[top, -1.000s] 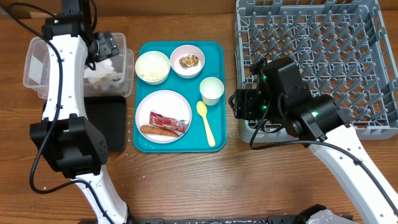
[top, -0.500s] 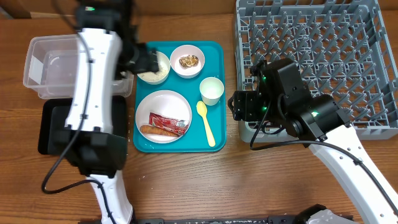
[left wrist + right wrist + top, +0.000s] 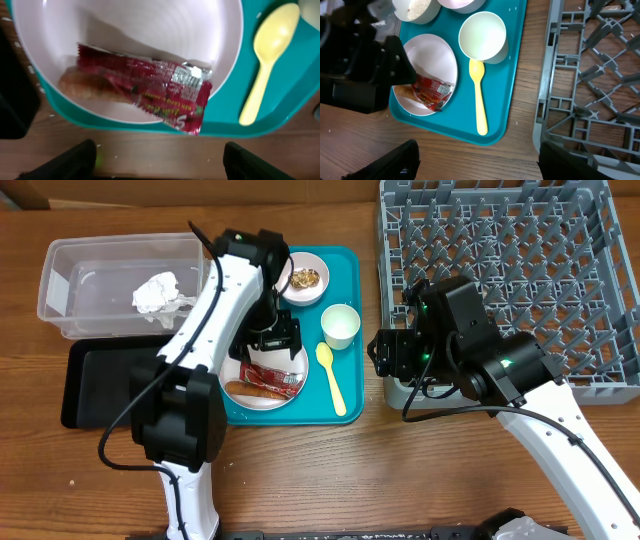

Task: Sort waste into correct bins and load items into the dishwasher
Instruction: 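Grasp the red snack wrapper on the plate with the left gripper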

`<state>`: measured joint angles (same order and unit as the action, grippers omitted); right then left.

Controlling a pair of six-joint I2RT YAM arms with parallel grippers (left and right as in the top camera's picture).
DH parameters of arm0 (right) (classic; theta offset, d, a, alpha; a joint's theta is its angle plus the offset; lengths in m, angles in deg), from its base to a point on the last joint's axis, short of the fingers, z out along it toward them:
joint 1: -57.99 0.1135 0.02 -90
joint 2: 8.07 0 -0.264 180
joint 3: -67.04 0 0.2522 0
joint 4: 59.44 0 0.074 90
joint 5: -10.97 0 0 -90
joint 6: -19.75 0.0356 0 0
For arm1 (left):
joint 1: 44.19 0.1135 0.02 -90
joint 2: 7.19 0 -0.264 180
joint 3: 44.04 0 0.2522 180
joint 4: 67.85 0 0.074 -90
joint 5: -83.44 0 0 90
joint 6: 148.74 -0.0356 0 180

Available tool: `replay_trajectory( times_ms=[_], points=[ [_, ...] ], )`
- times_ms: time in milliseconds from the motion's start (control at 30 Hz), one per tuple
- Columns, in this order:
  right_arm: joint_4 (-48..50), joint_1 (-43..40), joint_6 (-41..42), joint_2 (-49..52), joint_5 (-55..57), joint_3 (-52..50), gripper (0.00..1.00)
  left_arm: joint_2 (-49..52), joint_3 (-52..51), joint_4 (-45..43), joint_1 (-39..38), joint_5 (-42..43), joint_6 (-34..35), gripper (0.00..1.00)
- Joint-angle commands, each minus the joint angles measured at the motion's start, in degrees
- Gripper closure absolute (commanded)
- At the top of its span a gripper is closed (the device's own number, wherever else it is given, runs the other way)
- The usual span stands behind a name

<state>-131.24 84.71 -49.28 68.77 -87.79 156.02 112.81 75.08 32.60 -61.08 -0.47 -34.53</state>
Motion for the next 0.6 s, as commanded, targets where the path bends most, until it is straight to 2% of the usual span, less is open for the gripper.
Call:
replay_trajectory(
  times_ms=[0, 133, 300, 533, 567],
  points=[
    [-0.02, 0.22, -0.15, -0.31, 0.13, 1.51, 0.21, -1.73, -4.46, -2.67, -0.74, 1.18, 3.96, 0.21],
    [-0.74, 0.22, -0.15, -0.31, 0.15, 1.51, 0.21, -1.73, -10.82, -7.69, -0.57, 1.01, 6.27, 0.23],
    [-0.85, 0.22, -0.15, -0.31, 0.15, 1.51, 0.21, -1.73, -14.62, -12.26, -0.17, 1.01, 6.88, 0.31],
    [-0.83, 0.22, -0.13, -0.31, 0.15, 1.51, 0.21, -1.62, -17.05, -15.54, -0.42, 0.81, 6.69, 0.58],
    [-0.83, 0.22, -0.11, -0.31, 0.15, 1.51, 0.21, -1.62, -17.7, -16.15, -0.46, 0.85, 6.69, 0.6]
  ],
)
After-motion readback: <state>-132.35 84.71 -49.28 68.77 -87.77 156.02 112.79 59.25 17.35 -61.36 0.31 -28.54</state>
